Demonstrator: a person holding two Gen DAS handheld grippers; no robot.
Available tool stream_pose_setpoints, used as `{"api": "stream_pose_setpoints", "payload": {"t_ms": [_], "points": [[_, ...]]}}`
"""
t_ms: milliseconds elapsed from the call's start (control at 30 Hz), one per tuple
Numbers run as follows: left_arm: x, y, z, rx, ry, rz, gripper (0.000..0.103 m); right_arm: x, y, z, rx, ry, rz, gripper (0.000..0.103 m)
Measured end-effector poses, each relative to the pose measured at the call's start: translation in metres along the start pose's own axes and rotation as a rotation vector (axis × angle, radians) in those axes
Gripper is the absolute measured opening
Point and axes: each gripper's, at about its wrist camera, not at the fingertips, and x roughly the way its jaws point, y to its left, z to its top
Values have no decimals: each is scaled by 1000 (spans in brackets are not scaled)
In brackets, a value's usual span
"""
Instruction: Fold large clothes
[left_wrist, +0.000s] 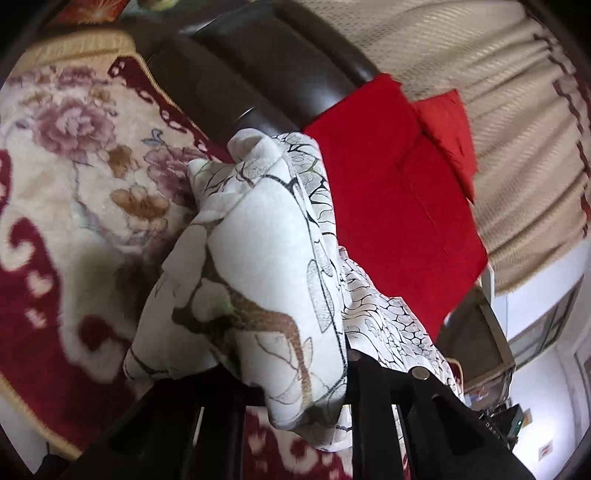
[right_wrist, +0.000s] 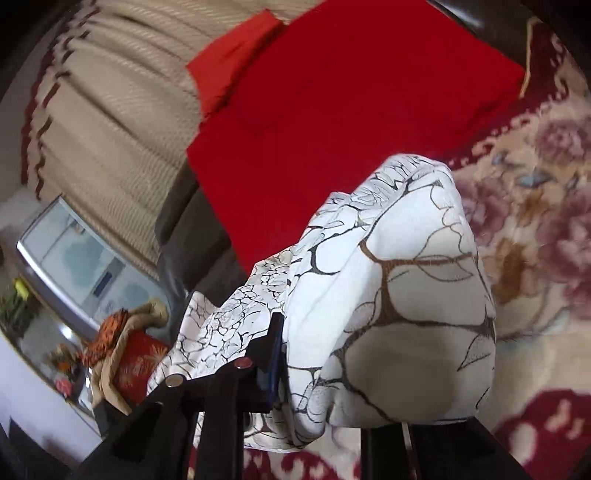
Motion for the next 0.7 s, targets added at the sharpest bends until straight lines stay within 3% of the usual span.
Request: {"api": "stream_pose_setpoints", "payload": {"t_ms": [233,300,400,467,533,567,600,700], "points": [[-47,16,-48,50,41,53,15,-45,-4,-42,-33,95,-14,20],[-44,39,-63,-7,105,72,17,-48,-15,-57,-23,135,-26,20],[-39,62,-67,-101,172,49,20,-38,-44,-67,98,225,-27,25],[-46,55,-65,-55,168,49,26,-36,-54,-66,188,265,-16,29],[-54,45,-65,-2,170,71,28,-42,-51,-61,186,281,-38,39],[-61,43,-67,0,171,72,32,-46,-50,-60,173,291,-52,46],[-68,43,-70,-3,170,71,34,-52,-48,-62,163,310,-60,66],[-97,47,-77,-17,156,62,39,-77,-40,-65,113,335,-85,70]]}}
